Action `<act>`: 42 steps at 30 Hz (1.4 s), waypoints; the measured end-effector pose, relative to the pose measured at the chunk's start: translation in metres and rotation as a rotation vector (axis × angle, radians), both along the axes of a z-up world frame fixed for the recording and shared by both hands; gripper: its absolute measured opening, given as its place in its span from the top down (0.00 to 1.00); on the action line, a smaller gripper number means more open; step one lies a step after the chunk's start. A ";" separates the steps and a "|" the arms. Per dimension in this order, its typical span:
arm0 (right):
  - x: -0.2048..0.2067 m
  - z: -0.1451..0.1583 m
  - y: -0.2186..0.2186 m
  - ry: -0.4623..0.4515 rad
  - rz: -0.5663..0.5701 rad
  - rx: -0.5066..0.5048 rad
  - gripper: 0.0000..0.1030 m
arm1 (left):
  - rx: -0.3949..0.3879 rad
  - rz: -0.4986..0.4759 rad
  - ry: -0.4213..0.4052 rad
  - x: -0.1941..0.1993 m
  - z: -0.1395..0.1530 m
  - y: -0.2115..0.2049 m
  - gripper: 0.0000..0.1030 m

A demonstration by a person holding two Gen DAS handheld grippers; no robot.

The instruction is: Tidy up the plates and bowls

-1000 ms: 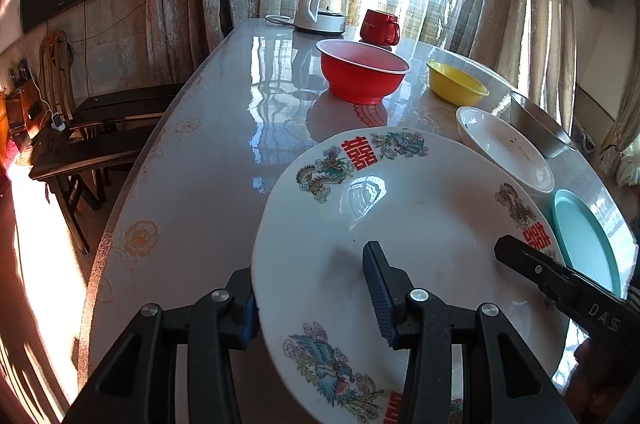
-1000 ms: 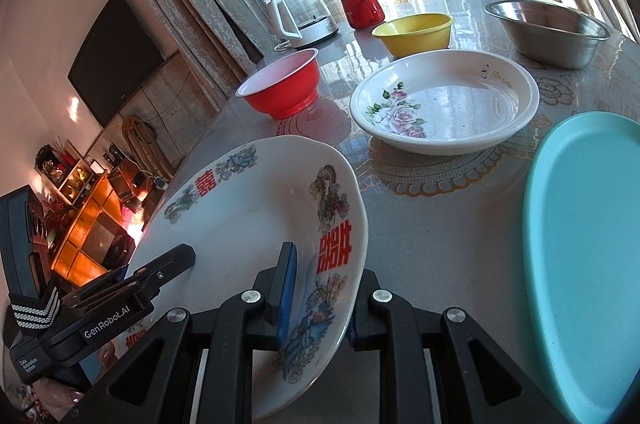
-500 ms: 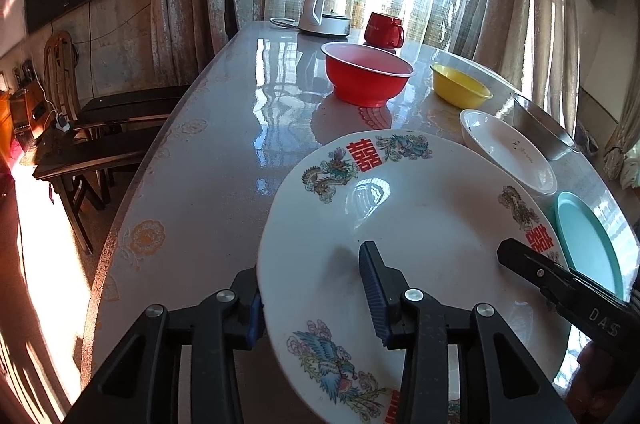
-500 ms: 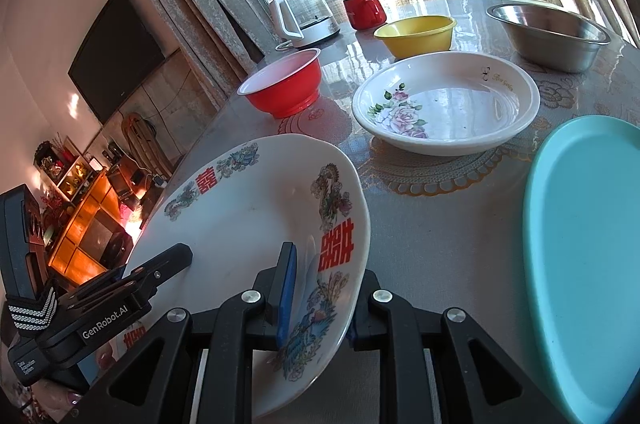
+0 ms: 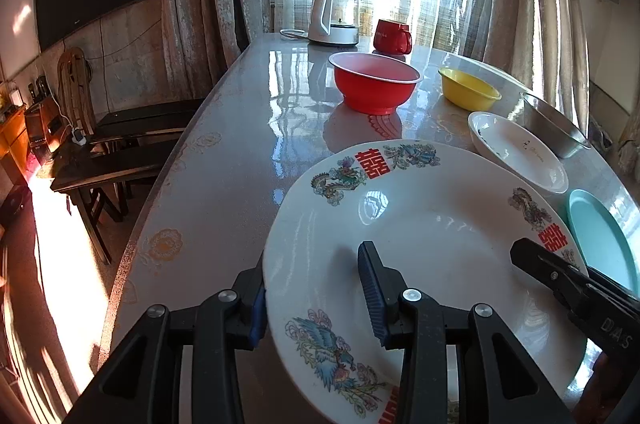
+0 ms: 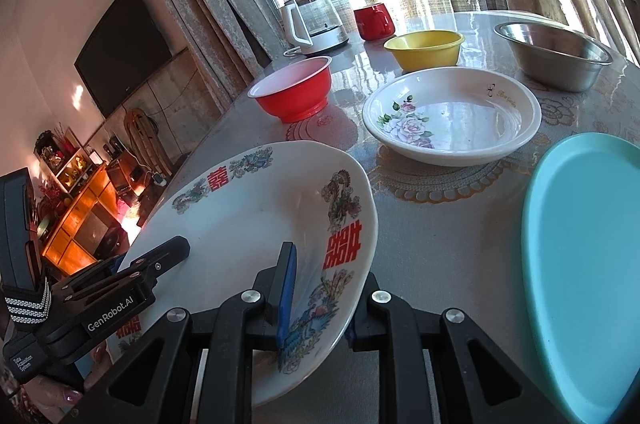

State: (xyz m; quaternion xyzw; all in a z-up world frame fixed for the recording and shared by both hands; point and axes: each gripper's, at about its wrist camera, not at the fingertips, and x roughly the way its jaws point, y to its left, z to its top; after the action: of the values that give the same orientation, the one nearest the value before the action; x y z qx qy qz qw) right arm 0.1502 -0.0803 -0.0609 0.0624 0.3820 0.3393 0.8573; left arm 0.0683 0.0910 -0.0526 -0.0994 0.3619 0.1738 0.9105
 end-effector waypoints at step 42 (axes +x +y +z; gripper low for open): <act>-0.021 0.023 -0.109 -0.024 -0.232 0.046 0.80 | 0.085 -0.258 -0.032 0.027 0.026 -0.104 0.60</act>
State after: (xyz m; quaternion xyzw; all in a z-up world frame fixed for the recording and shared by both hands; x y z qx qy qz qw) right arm 0.1291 -0.1889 -0.0375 0.1219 0.3542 0.2470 0.8937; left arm 0.0950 -0.0133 -0.0264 -0.0163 0.3496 0.0689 0.9342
